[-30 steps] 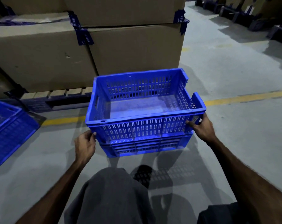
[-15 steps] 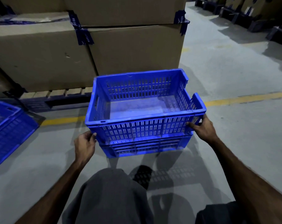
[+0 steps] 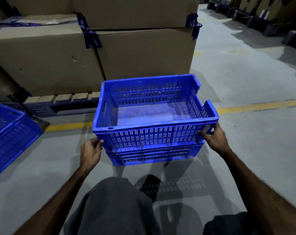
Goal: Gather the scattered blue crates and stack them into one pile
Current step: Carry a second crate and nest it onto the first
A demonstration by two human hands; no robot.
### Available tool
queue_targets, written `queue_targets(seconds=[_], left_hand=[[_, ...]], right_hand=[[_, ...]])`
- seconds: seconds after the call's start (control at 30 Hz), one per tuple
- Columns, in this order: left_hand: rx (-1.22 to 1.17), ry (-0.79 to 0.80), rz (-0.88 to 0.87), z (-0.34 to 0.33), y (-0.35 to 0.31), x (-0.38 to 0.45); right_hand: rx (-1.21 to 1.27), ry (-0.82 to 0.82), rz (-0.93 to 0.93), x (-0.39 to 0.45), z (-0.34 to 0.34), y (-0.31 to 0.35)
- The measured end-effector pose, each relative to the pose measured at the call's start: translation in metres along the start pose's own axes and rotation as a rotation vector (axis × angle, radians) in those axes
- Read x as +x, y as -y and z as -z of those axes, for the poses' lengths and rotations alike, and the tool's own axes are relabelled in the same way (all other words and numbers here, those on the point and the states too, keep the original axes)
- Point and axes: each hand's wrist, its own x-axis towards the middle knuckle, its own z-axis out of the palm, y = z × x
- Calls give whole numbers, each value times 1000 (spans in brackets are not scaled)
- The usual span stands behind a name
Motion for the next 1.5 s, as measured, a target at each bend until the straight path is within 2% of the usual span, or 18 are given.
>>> queue_targets(seconds=[0.33,0.57,0.63,0.7,0.8,0.87,0.9,0.97,1.03,1.13,1.2,1.33,1.5], left_hand=[[77,63,22,5,-13,1],[117,154,68,22,-20,11],[59,98,96,30,-17,20],[41,38,70,39,-19,26],[151,-182,13,48,-59,28],[225,-319,-89,48,-94,36],[249,-333,-141,47,-111,41],[309,-282,-242,38,-138,58],[389,-167,-368,21,-162,78],[475,44,-529,-17,-196,110],[508,144,-577,-45,-215,137],[622,240,-629,-87,-248,189],[749,382,-569,-129,-255,236]], right_hand=[[9,75,24,2,11,13],[35,23,74,-8,20,17],[70,-60,125,-18,24,26],[23,-214,183,-31,28,38],[-176,-443,361,-43,31,56],[-332,-498,497,-47,31,71],[-379,-492,554,-47,29,80],[-431,-398,664,-43,19,106],[-458,-169,734,-37,3,136],[-504,227,711,-26,-30,174],[-544,408,662,-16,-52,189],[-578,577,561,5,-84,198],[-661,700,472,17,-99,196]])
